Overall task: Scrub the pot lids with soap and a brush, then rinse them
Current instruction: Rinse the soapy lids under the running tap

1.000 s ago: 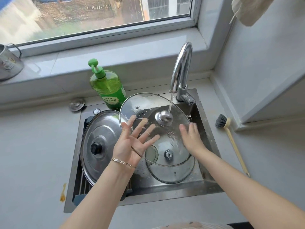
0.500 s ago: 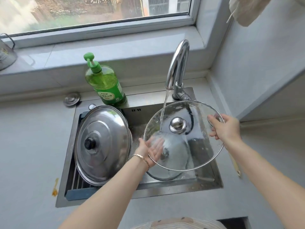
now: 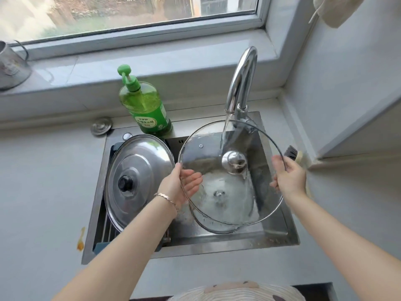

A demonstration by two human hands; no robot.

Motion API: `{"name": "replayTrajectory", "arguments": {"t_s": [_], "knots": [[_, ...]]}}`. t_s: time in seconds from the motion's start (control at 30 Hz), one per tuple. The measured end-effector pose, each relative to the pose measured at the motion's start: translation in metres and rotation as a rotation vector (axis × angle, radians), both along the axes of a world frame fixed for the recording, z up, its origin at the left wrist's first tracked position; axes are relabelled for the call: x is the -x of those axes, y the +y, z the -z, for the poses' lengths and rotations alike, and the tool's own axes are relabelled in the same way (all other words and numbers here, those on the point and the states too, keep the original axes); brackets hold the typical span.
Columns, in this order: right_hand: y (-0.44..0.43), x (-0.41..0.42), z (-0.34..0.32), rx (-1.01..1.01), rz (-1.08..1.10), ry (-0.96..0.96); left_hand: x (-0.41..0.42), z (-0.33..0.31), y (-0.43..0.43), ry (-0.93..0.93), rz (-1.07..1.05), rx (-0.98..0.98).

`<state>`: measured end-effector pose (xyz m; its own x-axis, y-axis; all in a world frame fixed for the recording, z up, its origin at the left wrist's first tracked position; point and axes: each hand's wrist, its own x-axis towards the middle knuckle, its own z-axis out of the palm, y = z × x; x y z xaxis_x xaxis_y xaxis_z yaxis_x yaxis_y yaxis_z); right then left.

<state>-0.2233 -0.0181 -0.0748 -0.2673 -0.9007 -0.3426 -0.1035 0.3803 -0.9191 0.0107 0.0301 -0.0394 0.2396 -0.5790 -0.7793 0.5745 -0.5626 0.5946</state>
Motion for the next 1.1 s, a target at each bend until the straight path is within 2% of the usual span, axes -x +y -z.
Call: {"name": "replayTrajectory", "arguments": {"t_s": [0.17,0.33,0.53,0.6,0.73,0.87,0.93,1.1], "knots": [[0.025,-0.025,0.021,-0.379,-0.029,-0.091,-0.012,-0.033,-0.007,-0.123,0.065,0.114],[0.042,-0.042,0.023,-0.603,-0.082,-0.096,-0.019,-0.046,-0.011,-0.238,0.154,0.085],[0.049,-0.055,-0.01,-0.731,-0.125,-0.418,-0.051,-0.066,-0.009,-0.32,0.13,0.095],[0.048,-0.064,-0.024,-0.714,-0.134,-0.473,-0.071,-0.07,-0.004,-0.32,0.056,0.124],[0.046,-0.095,-0.049,-0.561,-0.199,-0.425,-0.117,-0.062,0.019,-0.218,-0.11,0.188],[0.04,-0.139,-0.052,-0.282,-0.285,-0.255,-0.159,-0.023,0.053,-0.294,-0.047,0.007],[0.04,-0.163,-0.052,-0.158,-0.35,-0.158,-0.174,0.001,0.066,-0.274,-0.043,-0.109],[0.041,-0.216,-0.044,0.008,-0.53,-0.058,-0.189,0.045,0.084,-0.308,-0.039,-0.213]]}}
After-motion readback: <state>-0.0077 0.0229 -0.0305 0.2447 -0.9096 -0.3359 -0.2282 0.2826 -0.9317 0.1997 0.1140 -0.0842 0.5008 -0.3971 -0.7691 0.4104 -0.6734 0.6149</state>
